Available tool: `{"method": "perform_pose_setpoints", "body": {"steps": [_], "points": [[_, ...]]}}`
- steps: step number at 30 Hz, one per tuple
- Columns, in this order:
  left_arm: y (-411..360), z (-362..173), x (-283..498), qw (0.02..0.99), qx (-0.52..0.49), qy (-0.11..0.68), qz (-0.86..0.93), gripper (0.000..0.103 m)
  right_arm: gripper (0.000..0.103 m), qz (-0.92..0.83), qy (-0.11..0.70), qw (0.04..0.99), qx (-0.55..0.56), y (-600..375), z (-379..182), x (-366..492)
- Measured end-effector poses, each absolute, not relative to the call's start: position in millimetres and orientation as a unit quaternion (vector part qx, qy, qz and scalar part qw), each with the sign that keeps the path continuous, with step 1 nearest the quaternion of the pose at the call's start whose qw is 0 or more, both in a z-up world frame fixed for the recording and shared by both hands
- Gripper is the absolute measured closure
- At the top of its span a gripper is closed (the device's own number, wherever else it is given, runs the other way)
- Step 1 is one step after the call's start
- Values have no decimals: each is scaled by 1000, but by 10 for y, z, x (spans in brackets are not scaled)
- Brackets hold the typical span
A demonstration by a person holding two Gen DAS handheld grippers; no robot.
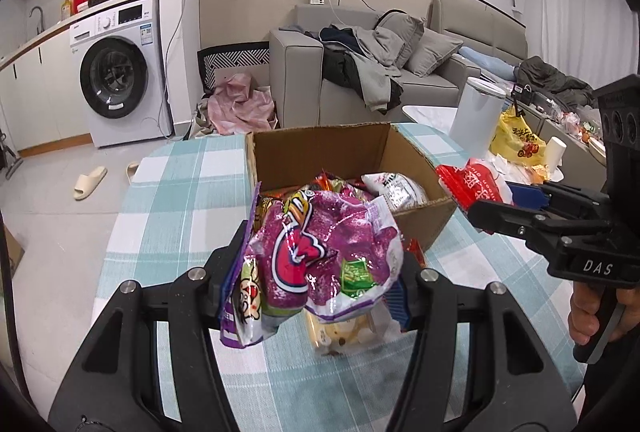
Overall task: Organize snacks
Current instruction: 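Carry the grape bag and balloon gum pack over the box with both grippers, then lower both packs into the box and open both grippers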
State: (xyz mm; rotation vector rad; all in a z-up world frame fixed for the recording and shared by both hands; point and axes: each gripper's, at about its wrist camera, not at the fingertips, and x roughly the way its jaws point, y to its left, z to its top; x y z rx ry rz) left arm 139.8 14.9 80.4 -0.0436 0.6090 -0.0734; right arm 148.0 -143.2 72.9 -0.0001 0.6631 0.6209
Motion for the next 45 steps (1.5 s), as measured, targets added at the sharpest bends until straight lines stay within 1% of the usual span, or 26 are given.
{"method": "perform_pose_setpoints", "body": {"steps": [11, 24, 45], "points": [[161, 837, 1702, 954, -19, 298, -30, 48, 52, 286, 326, 901, 9, -1382, 752, 1721], [185, 700, 2099, 954, -23, 300, -23, 48, 52, 274, 334, 902, 22, -1292, 692, 2014], [191, 399, 2692, 949, -25, 313, -25, 48, 52, 261, 349, 900, 28, -1149, 436, 2488]]}}
